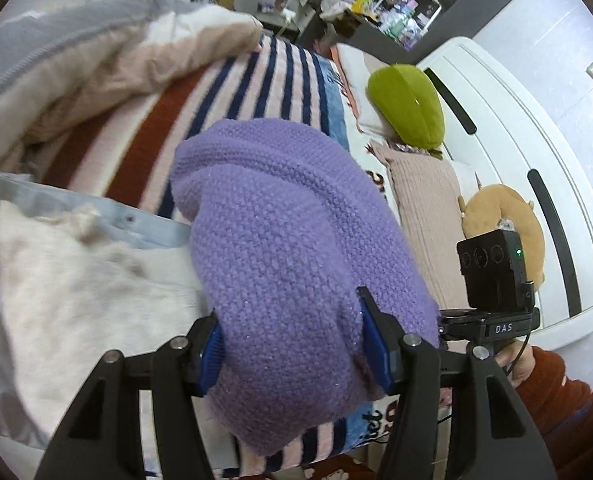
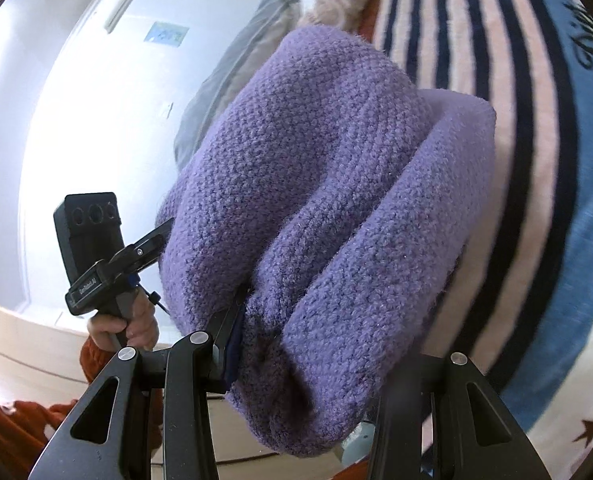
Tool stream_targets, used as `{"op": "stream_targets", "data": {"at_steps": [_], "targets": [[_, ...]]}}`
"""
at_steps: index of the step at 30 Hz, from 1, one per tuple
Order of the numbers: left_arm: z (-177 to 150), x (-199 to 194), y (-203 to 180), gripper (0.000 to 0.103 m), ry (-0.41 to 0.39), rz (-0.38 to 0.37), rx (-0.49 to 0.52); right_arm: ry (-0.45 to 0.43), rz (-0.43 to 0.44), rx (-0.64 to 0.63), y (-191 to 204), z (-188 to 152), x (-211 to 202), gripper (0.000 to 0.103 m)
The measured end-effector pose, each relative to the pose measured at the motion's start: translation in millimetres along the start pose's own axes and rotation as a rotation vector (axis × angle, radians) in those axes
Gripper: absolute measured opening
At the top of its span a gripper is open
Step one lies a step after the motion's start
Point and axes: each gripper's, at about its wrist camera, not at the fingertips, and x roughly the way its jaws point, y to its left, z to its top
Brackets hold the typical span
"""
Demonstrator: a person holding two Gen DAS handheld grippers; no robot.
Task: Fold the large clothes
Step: 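Carry the bundle with both grippers onto the pile of clothes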
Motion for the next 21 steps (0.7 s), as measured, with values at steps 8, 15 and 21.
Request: {"op": "stream_targets", "data": {"at_steps": [8, 15, 21], "targets": [[-7.2, -56.3, 39.8, 0.056, -0.067, 0.042, -0.019, 0.034, 0.000, -0.073, 31.8, 15.2, 35.8, 0.036], [-18.8, -93.4, 89.1, 0.054, -0.098, 0.069, -0.046, 0.052, -0.011, -0.125, 39.1, 16.9, 52.6, 0.036], [-34.9, -93.0, 154.6, 0.053, -0.085, 0.011, -0.118, 0.089, -0.054, -0.167, 52.5, 27.7, 101.3, 0.036]]}}
